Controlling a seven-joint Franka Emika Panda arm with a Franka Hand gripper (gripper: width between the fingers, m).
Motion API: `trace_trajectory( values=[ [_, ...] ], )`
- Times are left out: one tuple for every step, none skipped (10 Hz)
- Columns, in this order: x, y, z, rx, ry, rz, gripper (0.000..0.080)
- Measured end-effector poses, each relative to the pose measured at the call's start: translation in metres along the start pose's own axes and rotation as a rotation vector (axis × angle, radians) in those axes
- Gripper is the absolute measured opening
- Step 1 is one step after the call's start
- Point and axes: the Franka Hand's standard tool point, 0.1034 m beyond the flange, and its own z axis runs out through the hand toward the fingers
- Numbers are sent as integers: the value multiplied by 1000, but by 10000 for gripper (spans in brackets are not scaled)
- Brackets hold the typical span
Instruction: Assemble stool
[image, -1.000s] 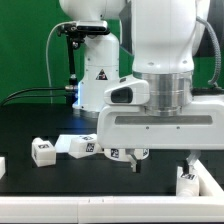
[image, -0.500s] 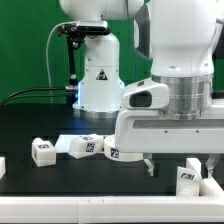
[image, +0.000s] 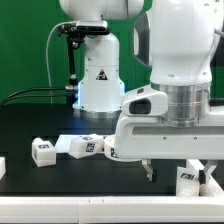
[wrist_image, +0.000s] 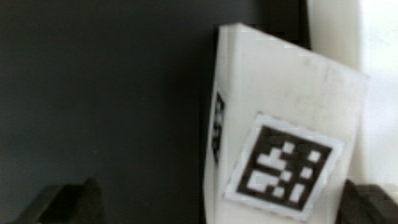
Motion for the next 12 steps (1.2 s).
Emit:
trace_trajectory(
  values=[
    [1,6,1,-2,4,-19,649],
    [0,14,2,-4,0,-34,649],
    [0,18,2,-5,-3,-31,649],
    [-1,16,3,-4,-3,-34,649],
    [-1,16,3,-4,-3,-34,649],
    [-1,16,3,-4,-3,-34,535],
    [-1,16,3,-4,-3,-34,399],
    [-1,16,3,-4,-3,-34,399],
    [-1,16,3,-4,-3,-34,320],
    [-1,16,2,-4,-3,-34,320],
    [-1,15,-5,-2,-7,-35,320],
    [-5,14,-20,3,-7,-42,320]
  ],
)
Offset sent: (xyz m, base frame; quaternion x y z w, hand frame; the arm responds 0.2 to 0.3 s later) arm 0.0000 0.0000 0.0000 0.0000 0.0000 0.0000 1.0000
